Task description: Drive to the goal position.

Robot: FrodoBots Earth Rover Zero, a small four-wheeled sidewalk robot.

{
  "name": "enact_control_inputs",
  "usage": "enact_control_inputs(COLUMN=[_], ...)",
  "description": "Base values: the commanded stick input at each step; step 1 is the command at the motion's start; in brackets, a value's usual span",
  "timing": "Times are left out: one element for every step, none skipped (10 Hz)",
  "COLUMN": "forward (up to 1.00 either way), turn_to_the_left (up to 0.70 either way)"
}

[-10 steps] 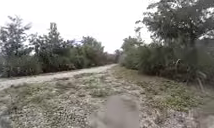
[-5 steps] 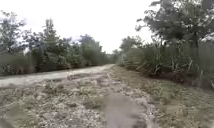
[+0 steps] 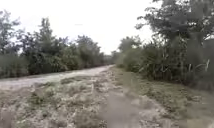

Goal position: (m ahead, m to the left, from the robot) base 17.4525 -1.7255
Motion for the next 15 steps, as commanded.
enact_control_inputs(forward=[0.7,0.7,0.7,0.7,0.7,0.7,0.7,0.7,0.7,0.7,0.7,0.7,0.7,0.7,0.7], turn_to_the_left=[0.0,0.0,0.0,0.0,0.0,0.0,0.0,0.0,0.0,0.0,0.0,0.0,0.0,0.0,0.0])
